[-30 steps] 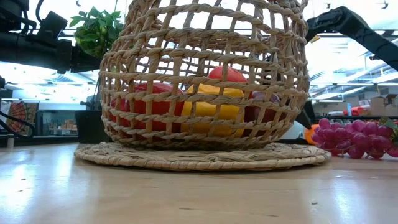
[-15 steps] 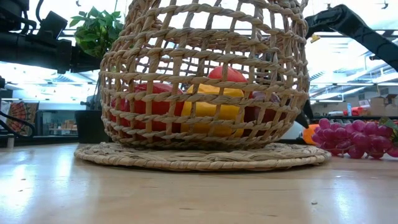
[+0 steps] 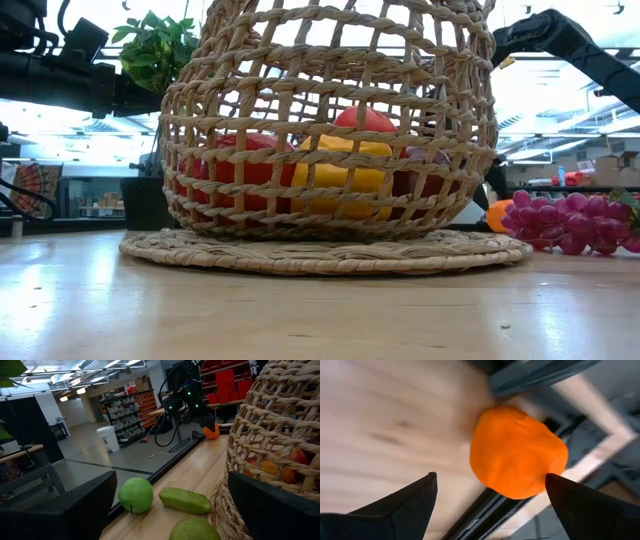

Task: Build produce basket
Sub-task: Put the orange into the woven basket

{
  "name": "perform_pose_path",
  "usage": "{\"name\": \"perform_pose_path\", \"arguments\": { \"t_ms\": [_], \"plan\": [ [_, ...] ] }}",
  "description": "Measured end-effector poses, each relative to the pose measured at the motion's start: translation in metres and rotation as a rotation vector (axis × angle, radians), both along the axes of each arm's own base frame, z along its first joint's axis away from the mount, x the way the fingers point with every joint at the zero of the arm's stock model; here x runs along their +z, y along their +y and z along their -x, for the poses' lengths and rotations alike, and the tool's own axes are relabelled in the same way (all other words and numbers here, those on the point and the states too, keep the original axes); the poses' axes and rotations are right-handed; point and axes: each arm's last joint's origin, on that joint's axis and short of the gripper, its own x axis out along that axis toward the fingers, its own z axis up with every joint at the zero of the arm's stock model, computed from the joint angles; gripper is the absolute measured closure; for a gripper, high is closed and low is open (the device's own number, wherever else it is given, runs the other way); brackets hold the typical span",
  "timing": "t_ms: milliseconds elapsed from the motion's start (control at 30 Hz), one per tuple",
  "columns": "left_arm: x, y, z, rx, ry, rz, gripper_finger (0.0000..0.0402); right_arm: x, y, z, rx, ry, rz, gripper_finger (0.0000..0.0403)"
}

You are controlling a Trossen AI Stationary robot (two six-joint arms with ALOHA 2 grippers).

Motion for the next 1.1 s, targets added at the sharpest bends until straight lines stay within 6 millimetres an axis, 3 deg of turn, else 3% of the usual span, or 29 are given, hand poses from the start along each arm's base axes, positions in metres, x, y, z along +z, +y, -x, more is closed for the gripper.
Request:
{"name": "perform_pose_path", "arguments": {
  "t_ms": [100,200,333,433,533,733,900,1100],
  "plan": [
    [0.000,0.000,0.000,-0.001,0.000,0.000,0.0014,0.002,0.009,-0.007,-0.035,-0.048,-0.069,0.0029],
    [0.000,0.000,0.000,0.000,0.000,0.000,0.0014,0.013,0.031,-0.030,-0.034,-0.158,-0.149,0.0029],
    [0.000,0.000,0.000,0.000,0.000,0.000,0.0014,0.047,0.064,-0.062,0.056,-0.276,-0.053,0.0029],
    [0.000,0.000,0.000,0.000,-0.001,0.000,0.0014,0.063,0.081,-0.074,0.112,-0.270,0.048,0.0029],
    [0.000,0.000,0.000,0.000,0.000,0.000,0.0014,0.075,0.088,-0.078,0.122,-0.312,0.109,0.0029],
    [0.000,0.000,0.000,-0.001,-0.001,0.000,0.0014,0.075,0.090,-0.086,0.056,-0.352,0.150,0.0029],
    [0.000,0.000,0.000,-0.001,0.000,0.000,0.0014,0.077,0.122,-0.095,0.108,-0.417,0.180,0.0029],
    [0.000,0.000,0.000,0.000,-0.001,0.000,0.0014,0.065,0.165,-0.075,0.034,-0.539,0.243,0.0029]
  ]
}}
